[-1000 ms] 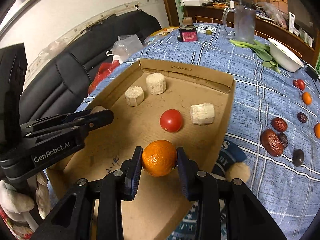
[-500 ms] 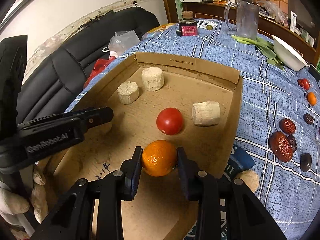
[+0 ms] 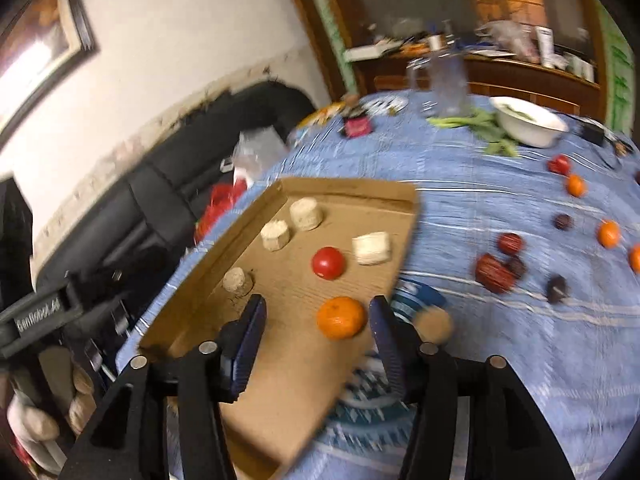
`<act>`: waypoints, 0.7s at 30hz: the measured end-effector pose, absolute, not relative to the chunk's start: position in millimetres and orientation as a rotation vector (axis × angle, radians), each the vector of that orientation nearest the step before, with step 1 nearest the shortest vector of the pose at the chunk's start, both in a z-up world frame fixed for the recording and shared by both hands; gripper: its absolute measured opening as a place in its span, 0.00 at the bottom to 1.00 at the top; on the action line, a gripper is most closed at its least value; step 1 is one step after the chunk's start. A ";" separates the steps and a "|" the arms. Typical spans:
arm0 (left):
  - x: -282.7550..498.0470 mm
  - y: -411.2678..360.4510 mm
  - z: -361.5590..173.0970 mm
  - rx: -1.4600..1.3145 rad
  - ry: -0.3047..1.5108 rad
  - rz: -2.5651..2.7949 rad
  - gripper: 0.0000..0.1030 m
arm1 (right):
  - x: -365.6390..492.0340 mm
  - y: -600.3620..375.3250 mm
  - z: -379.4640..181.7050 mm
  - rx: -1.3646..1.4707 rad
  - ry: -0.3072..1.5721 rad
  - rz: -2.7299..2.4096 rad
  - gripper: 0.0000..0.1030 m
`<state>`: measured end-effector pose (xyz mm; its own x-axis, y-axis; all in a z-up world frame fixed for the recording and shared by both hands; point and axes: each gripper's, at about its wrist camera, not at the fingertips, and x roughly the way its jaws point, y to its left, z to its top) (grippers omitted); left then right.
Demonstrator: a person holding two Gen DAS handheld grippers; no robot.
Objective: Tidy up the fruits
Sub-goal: 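Carry the bun and orange into the cardboard box and open both tools, then move both open tools back over the fruit on the table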
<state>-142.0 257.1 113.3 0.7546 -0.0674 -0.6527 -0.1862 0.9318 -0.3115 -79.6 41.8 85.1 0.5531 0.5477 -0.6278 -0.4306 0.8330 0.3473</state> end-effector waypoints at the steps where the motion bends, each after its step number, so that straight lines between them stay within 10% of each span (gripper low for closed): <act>1: -147.1 246.2 113.7 -0.373 0.722 0.040 0.83 | -85.5 28.3 86.8 0.187 0.791 0.562 0.57; 21: -162.8 42.6 112.1 -0.131 0.812 -0.338 0.83 | -172.4 -181.0 97.6 0.389 0.643 0.176 0.64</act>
<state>-162.8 42.6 112.1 0.6382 -0.3447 -0.6884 0.2449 0.9386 -0.2430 -172.4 -181.0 97.6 0.7884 0.2779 -0.5488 -0.0400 0.9134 0.4050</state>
